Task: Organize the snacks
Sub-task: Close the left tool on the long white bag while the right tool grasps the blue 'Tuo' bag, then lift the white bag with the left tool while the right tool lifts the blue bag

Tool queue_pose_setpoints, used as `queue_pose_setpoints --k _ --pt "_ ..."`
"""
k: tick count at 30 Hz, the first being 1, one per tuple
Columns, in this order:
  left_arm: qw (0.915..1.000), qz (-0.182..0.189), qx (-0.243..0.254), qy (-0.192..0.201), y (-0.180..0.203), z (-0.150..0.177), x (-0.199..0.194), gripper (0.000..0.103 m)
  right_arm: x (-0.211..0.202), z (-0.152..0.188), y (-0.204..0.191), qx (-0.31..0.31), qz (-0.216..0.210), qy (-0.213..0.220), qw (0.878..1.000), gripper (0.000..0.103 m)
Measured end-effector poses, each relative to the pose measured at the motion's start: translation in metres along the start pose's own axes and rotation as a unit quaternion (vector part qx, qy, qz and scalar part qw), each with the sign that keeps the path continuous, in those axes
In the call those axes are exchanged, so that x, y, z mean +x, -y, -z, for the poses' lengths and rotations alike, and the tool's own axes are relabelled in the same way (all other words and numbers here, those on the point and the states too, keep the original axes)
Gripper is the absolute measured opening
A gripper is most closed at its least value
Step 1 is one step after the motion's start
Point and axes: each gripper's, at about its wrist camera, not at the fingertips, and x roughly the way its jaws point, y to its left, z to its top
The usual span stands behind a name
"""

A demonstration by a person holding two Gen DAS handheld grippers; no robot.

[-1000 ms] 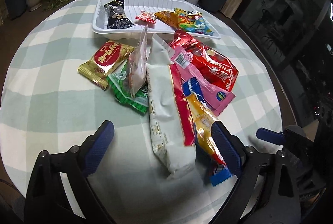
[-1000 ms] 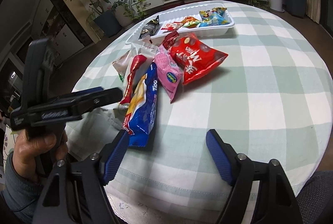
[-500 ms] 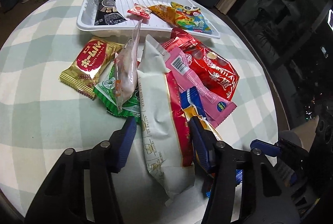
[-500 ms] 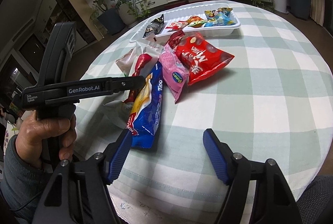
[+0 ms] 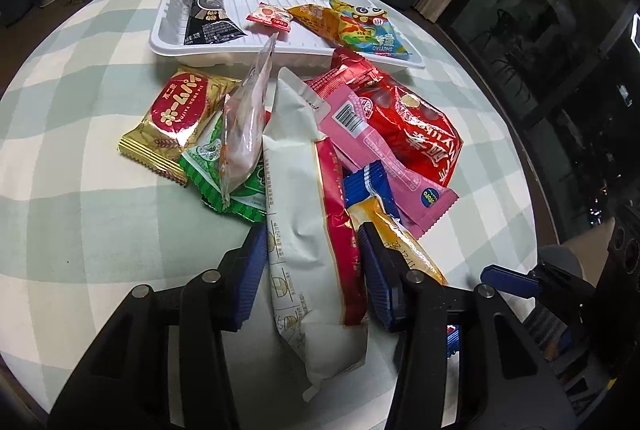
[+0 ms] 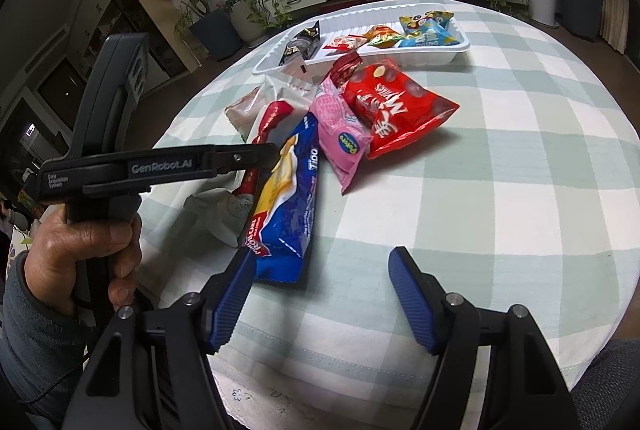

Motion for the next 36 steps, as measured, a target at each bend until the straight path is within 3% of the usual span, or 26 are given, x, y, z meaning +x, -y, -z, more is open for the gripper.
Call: queue_pose_setpoints --k 6,15,23,28,32,36 --pt "0.9999 0.000 0.010 0.003 -0.001 0.004 -0.002 0.037 0.000 -0.003 -0.004 -0.007 0.003 -0.001 1.000 0.072" --pt "0.9994 -0.003 0.034 -0.006 -0.006 0.022 -0.015 0.035 0.013 -0.018 -0.024 -0.036 0.008 -0.018 0.999 0.072" --pt "0.9979 -0.030 0.057 -0.010 -0.009 0.041 -0.034 0.035 0.046 -0.035 -0.040 -0.061 0.023 -0.054 0.996 0.070" --pt "0.9964 -0.048 0.069 -0.011 -0.009 0.048 -0.038 0.035 0.066 -0.041 -0.047 -0.082 0.041 -0.074 0.993 0.060" --pt "0.9941 -0.061 0.086 -0.026 -0.005 0.049 -0.031 0.035 0.074 -0.040 -0.051 -0.100 0.062 -0.080 0.990 0.042" --pt "0.9933 -0.066 0.088 -0.036 -0.004 0.047 -0.023 0.035 0.071 -0.040 -0.046 -0.097 0.060 -0.082 0.990 0.033"
